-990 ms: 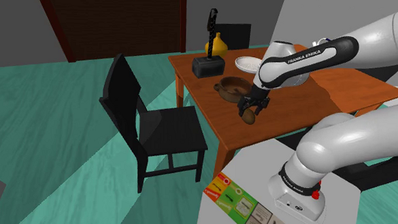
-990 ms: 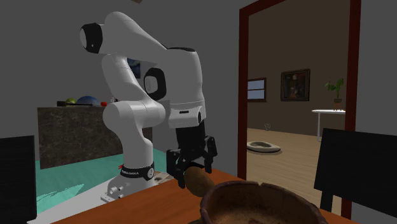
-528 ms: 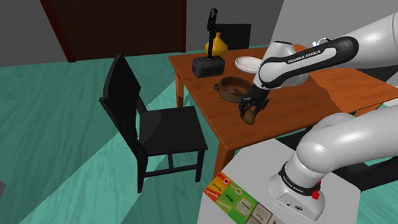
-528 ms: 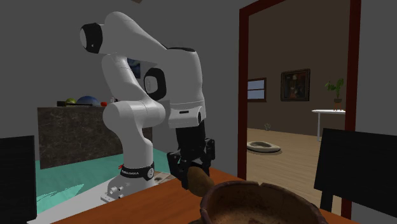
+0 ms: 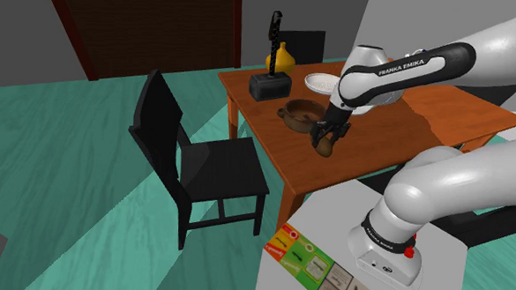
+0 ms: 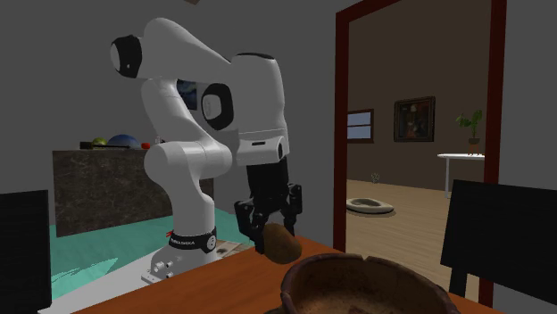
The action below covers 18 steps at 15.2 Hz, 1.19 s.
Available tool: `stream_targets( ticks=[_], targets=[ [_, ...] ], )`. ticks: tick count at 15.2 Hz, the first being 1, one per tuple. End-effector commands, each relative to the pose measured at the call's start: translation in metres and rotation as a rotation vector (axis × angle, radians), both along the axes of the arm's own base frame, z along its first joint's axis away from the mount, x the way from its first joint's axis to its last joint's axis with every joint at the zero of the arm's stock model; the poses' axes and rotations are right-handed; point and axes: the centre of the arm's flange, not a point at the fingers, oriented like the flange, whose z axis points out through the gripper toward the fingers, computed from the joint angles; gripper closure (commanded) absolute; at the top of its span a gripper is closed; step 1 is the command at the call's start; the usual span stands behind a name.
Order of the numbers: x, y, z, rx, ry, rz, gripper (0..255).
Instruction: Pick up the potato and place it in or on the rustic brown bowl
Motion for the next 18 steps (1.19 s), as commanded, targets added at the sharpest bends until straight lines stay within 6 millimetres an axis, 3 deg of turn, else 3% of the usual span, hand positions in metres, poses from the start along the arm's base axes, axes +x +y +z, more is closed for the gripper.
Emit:
stream_targets(
  ticks=[1, 18],
  targets=[
    [-0.001, 0.000, 0.010, 0.000, 0.001, 0.000, 255],
    [-0.001, 0.000, 0.100, 0.000, 0.001, 0.000, 255]
  ],
)
